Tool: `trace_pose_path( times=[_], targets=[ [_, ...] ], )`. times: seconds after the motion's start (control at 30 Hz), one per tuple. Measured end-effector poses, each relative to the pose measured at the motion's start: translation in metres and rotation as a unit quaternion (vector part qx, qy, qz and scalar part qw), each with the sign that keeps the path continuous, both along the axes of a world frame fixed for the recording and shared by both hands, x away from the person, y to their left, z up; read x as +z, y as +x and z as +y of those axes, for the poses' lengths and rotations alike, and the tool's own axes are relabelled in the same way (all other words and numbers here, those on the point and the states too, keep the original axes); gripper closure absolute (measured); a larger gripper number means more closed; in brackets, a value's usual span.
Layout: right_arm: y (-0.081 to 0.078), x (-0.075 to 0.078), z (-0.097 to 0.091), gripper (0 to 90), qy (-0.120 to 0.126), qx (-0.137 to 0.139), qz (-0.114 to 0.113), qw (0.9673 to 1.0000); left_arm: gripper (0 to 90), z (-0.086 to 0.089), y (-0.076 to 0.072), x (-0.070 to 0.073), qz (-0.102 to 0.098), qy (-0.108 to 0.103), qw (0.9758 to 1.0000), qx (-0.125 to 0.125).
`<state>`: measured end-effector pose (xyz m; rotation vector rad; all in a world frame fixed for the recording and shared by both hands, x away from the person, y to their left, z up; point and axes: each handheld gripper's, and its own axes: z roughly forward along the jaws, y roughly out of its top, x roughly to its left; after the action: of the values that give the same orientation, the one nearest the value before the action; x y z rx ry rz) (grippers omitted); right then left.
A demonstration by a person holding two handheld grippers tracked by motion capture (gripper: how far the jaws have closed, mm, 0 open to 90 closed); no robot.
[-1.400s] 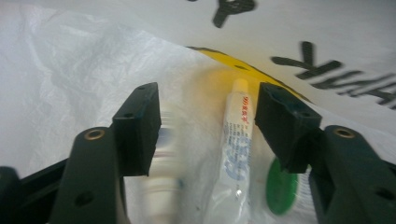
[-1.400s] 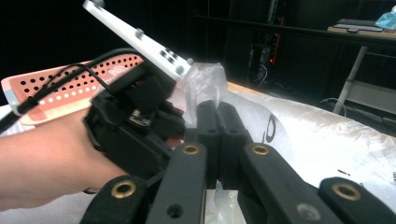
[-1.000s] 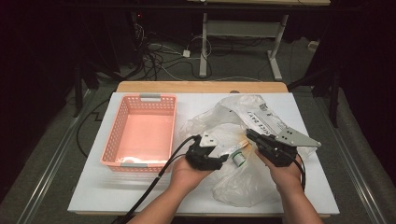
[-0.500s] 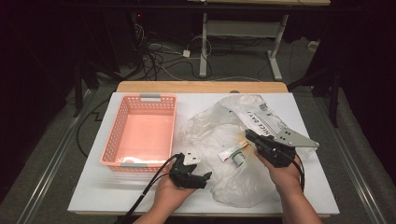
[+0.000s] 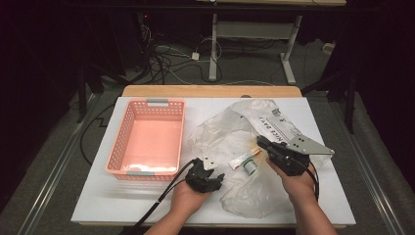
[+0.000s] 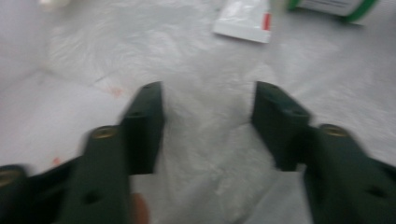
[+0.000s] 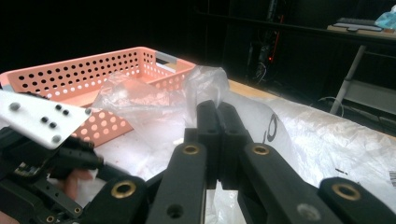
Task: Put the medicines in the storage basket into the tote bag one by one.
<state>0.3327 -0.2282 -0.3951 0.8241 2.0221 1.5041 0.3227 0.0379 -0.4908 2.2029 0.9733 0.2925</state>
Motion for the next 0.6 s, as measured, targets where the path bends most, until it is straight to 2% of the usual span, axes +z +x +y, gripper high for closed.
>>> trace_pose_path(
  times=[0.1, 0.23, 0.37, 0.43, 0.53, 0.6],
  targets=[
    [-0.001, 0.001, 0.000, 90.0, 0.001, -0.002, -0.003, 1.0000, 71.0, -0.003, -0.004, 0.000, -0.008, 0.001, 0.9996, -0.025],
    [-0.001, 0.001, -0.001, 90.0, 0.001, -0.003, -0.002, 1.0000, 88.1, -0.002, -0.003, -0.001, -0.003, -0.008, 0.9992, -0.038],
    [-0.001, 0.000, -0.001, 90.0, 0.000, -0.002, 0.000, 1.0000, 88.6, 0.002, 0.000, -0.001, 0.014, -0.029, 0.9988, -0.037],
    [-0.001, 0.000, -0.001, 90.0, -0.002, -0.003, 0.000, 1.0000, 88.7, 0.006, 0.000, 0.000, 0.014, -0.044, 0.9984, -0.032],
    [-0.001, 0.000, -0.004, 90.0, 0.002, -0.007, -0.002, 1.0000, 88.7, 0.015, -0.004, 0.001, -0.009, -0.085, 0.9962, -0.018],
    [0.000, 0.000, -0.005, 90.0, 0.004, -0.010, -0.002, 0.9999, 88.7, 0.019, -0.008, 0.001, -0.026, -0.104, 0.9942, -0.008]
  ],
)
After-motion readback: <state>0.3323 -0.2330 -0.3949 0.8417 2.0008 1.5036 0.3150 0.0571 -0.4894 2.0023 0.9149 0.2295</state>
